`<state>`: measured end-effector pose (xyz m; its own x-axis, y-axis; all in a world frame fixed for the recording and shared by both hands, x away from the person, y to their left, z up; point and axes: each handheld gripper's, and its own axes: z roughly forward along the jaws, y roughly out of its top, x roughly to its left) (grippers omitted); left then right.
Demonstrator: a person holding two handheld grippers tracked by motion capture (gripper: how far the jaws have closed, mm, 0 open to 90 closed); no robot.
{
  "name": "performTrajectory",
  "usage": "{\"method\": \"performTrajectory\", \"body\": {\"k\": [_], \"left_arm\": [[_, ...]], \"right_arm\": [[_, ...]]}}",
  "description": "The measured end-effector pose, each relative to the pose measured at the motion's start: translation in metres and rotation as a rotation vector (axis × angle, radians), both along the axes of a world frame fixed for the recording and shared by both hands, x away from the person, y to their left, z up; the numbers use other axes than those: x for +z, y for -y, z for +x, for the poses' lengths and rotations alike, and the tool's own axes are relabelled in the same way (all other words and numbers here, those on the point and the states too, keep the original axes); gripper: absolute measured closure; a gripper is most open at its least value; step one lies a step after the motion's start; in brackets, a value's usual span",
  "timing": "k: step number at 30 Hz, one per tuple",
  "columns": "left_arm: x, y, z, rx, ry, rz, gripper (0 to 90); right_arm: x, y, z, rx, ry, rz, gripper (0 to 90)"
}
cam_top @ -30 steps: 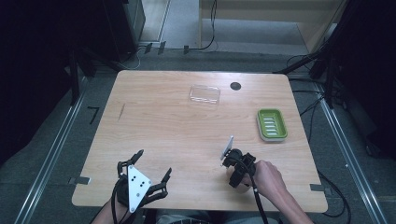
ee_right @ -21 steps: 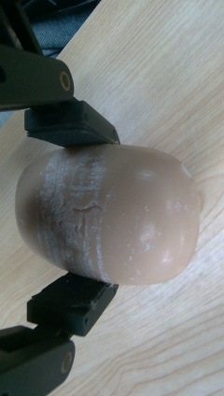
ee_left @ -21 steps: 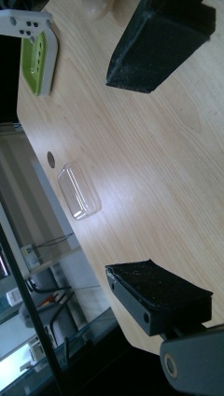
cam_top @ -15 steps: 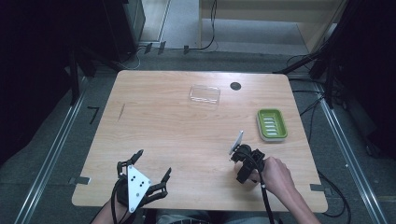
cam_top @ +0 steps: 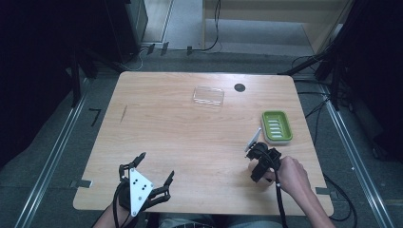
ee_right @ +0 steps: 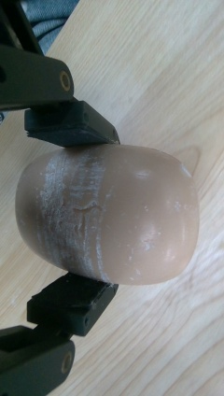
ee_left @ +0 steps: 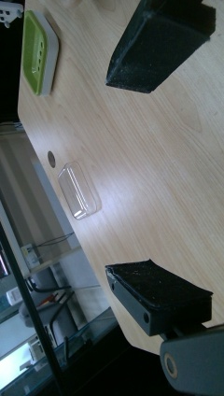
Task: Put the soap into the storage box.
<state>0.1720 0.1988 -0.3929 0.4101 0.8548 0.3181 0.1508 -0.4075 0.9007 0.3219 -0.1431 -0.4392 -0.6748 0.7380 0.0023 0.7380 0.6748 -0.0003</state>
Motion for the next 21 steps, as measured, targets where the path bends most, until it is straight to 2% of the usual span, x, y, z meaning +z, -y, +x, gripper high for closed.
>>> {"method": "performTrajectory", "body": {"k": [5,21], "left_arm": [[0.000,0.000,0.000,0.000,0.000,0.000,9.9],[0.000,0.000,0.000,0.000,0.001,-0.002,9.9]], "right_arm": [[0.005,0.017,0.005,-0.042,0.003,0.007,33.4],[0.007,0.043,0.012,-0.104,0.003,0.003,33.4]]}}
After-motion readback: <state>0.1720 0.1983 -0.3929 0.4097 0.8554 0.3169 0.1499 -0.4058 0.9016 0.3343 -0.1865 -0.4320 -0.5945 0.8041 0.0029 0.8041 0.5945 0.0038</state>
